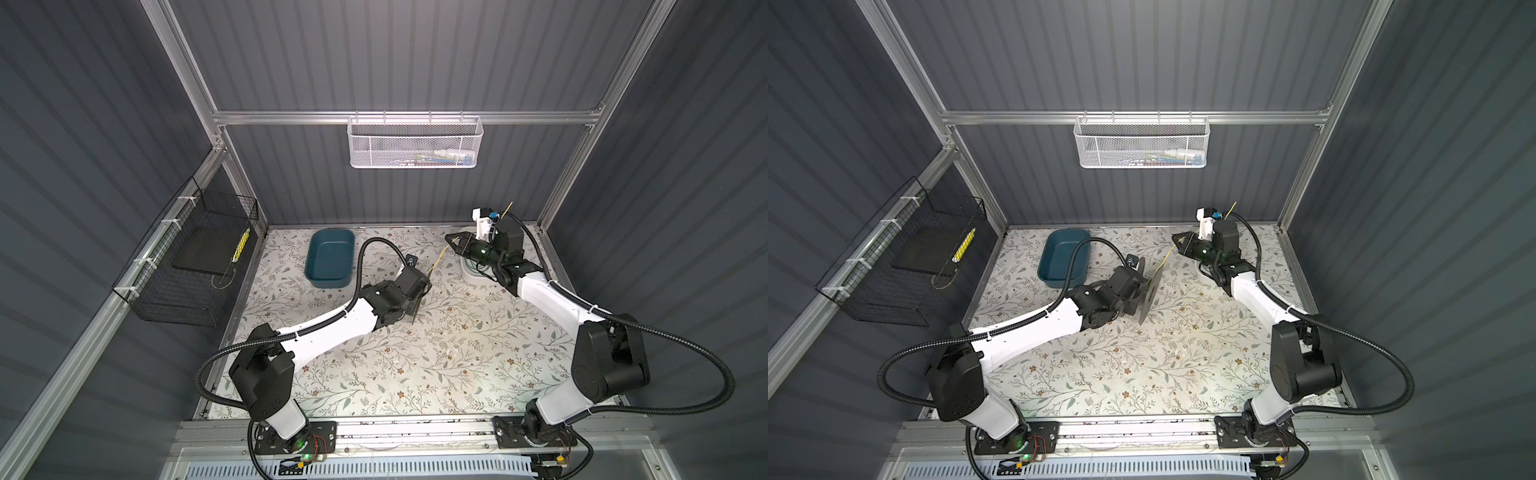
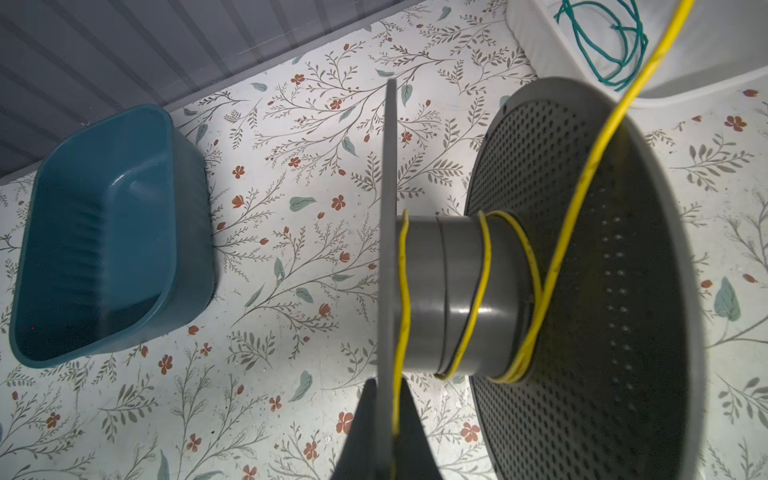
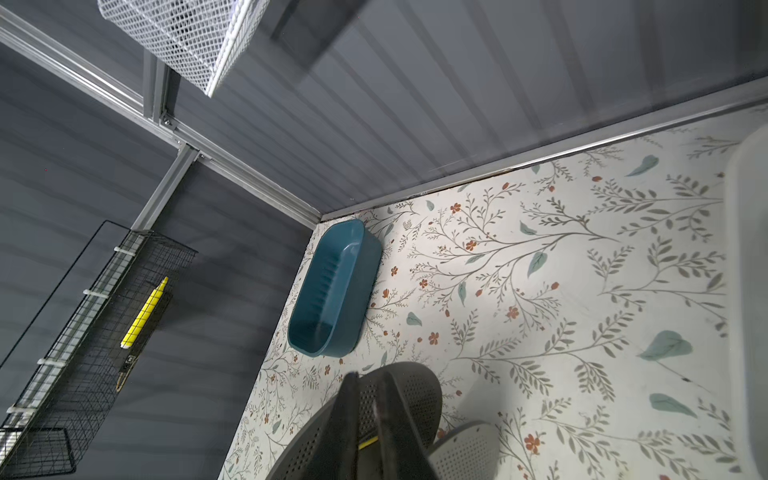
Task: Wrap the cables
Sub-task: 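Pass the cable around the reel hub with the right gripper, then pull it away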
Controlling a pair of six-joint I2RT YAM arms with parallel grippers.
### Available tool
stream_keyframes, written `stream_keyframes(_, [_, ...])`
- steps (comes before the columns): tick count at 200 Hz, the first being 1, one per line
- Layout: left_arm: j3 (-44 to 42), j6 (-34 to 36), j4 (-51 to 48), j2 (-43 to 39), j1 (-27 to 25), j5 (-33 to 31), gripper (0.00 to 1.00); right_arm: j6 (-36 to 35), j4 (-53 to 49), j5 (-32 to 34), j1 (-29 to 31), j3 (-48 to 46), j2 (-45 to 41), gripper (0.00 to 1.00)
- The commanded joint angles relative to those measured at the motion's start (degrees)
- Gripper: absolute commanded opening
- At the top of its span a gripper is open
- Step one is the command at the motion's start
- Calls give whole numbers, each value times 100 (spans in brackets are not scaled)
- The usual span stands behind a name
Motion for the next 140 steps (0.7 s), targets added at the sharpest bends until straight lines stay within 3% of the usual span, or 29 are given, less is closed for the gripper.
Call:
stream_keyframes(1, [-143,128,-1096,83,16,175,0,-60,453,359,-483,183,-164,13])
stream_keyframes(110, [-140,104,-1061,210,-8,335,0,190,483,373,-947,374,-33,18])
stream_keyframes(140, [-143,102,-1047,211,-14,335,0,295,515,173,-974,465,24,6])
